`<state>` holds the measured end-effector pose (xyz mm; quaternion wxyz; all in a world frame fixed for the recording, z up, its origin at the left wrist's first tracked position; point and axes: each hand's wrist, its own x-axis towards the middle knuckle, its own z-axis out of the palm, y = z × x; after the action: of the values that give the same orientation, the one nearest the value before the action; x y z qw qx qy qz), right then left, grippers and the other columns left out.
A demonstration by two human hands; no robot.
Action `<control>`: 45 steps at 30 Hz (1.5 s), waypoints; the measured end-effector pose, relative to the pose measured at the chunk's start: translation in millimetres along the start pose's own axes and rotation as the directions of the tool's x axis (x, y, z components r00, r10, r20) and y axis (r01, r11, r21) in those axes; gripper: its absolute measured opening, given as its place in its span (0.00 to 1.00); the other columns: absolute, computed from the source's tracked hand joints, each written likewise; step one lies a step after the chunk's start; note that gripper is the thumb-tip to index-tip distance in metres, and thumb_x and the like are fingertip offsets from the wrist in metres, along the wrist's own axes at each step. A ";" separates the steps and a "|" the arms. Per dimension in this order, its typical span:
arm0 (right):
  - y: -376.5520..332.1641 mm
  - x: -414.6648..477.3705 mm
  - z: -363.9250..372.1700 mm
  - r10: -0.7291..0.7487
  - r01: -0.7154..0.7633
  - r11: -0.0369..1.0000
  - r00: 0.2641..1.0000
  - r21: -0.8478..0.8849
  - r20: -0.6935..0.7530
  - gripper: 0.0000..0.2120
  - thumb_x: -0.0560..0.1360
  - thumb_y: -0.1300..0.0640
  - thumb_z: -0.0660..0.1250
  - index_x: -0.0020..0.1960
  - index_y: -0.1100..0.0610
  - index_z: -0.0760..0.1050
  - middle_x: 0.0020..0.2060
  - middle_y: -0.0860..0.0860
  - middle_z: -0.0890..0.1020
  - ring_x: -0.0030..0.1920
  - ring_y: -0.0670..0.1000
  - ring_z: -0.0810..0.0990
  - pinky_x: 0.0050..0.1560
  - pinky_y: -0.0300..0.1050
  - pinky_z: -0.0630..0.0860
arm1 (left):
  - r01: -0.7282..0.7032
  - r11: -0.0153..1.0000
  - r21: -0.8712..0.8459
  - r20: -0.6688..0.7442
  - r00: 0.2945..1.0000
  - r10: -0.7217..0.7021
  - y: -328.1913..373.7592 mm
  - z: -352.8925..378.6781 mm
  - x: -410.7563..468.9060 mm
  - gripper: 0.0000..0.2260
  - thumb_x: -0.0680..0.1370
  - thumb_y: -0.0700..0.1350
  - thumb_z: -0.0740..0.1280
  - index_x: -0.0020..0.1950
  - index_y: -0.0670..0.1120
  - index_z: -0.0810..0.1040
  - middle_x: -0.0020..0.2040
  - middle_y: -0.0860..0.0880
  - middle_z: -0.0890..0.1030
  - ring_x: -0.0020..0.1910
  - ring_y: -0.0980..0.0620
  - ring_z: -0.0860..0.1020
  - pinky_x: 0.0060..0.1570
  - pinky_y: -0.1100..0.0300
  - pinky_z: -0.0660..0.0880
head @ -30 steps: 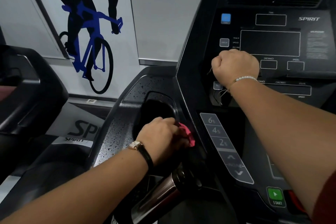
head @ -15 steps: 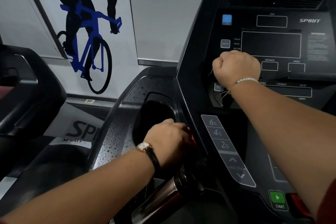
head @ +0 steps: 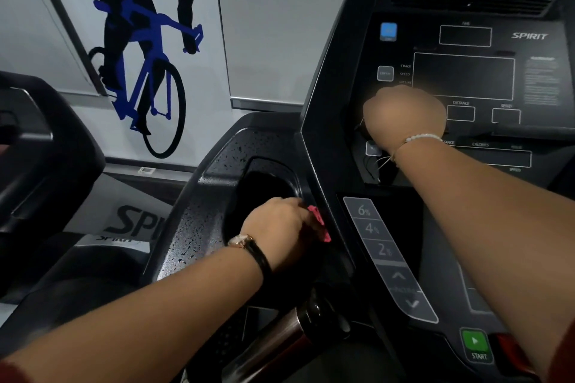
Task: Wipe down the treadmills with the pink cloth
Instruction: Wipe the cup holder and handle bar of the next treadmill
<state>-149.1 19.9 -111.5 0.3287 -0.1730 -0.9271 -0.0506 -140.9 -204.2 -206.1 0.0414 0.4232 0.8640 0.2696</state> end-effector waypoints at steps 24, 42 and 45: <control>-1.9 0.0 -4.5 0.013 -0.014 1.000 0.999 0.020 0.043 0.15 0.70 0.50 0.45 0.32 0.56 0.65 0.32 0.52 0.69 0.34 0.56 0.68 0.36 0.47 0.60 | 0.201 0.916 -0.346 0.061 0.980 -0.192 -4.8 2.0 -8.1 0.08 0.73 0.45 0.72 0.51 0.48 0.83 0.54 0.51 0.80 0.56 0.50 0.78 0.57 0.61 0.74; 0.5 -0.1 -2.3 0.011 -0.011 1.000 0.999 0.000 0.030 0.16 0.73 0.50 0.47 0.35 0.57 0.67 0.34 0.52 0.71 0.35 0.55 0.69 0.36 0.47 0.61 | 0.071 0.997 0.041 0.030 0.997 -0.072 9.5 -6.8 -4.2 0.07 0.75 0.44 0.67 0.48 0.51 0.83 0.54 0.50 0.79 0.53 0.50 0.77 0.54 0.53 0.74; 0.2 0.0 -2.5 0.010 -0.010 1.000 1.000 0.002 0.023 0.16 0.73 0.50 0.47 0.35 0.56 0.67 0.34 0.52 0.71 0.36 0.55 0.68 0.36 0.47 0.61 | 0.116 0.993 0.008 0.032 0.993 -0.116 9.2 -4.4 -0.1 0.06 0.75 0.44 0.67 0.47 0.51 0.84 0.52 0.50 0.81 0.51 0.51 0.78 0.53 0.56 0.74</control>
<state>-147.5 19.7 -109.6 0.3186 -0.1778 -0.9299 -0.0458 -135.6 -201.6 -197.9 0.0698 0.3767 0.8872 0.2572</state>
